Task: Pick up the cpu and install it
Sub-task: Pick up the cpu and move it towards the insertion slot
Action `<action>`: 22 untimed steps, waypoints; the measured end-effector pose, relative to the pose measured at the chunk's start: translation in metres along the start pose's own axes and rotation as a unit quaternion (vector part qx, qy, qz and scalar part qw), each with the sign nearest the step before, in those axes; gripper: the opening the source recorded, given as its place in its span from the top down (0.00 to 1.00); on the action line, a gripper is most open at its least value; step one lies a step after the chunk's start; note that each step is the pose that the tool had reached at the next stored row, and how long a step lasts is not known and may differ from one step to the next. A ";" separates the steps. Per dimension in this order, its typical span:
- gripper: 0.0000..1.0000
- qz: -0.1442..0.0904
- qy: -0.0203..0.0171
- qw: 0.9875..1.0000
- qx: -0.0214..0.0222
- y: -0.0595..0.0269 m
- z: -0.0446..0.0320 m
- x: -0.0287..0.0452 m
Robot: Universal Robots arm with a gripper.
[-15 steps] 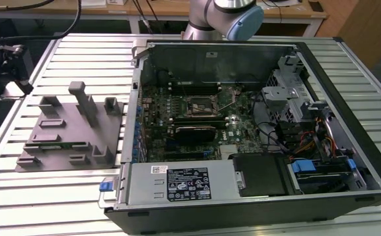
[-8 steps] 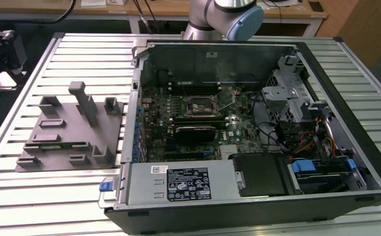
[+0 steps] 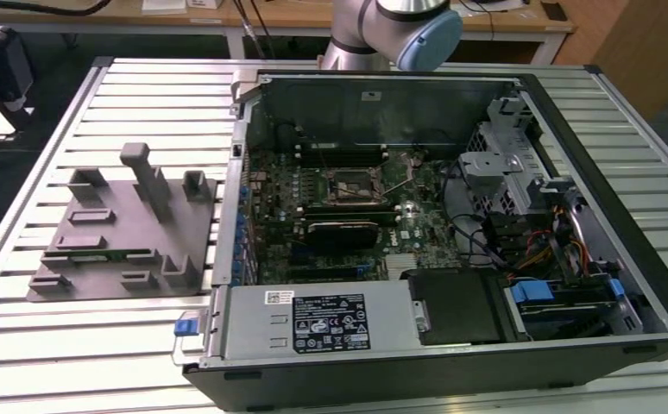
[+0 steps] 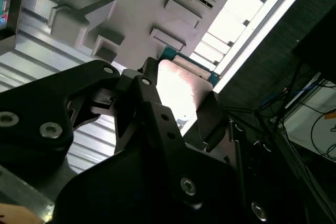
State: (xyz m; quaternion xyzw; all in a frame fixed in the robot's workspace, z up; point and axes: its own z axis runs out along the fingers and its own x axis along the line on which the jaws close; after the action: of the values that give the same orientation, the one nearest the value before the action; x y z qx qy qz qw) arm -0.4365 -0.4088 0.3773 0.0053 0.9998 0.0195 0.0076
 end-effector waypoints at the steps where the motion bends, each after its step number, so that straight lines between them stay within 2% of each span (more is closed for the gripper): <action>1: 0.46 0.000 0.000 1.000 0.000 0.0001 -0.0028 0.0000; 6: 0.46 0.000 0.000 1.000 0.000 0.0005 -0.0133 -0.0003; 14: 0.46 0.000 0.000 1.000 0.000 0.0006 -0.0145 -0.0010; 17: 0.46 0.000 0.000 1.000 0.000 0.0006 -0.0143 -0.0062; 22: 0.46 0.000 0.001 1.000 0.000 0.0007 -0.0140 -0.0206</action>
State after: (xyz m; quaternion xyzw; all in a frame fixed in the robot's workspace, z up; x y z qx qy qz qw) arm -0.4161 -0.4088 0.3917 0.0053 0.9998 0.0195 0.0068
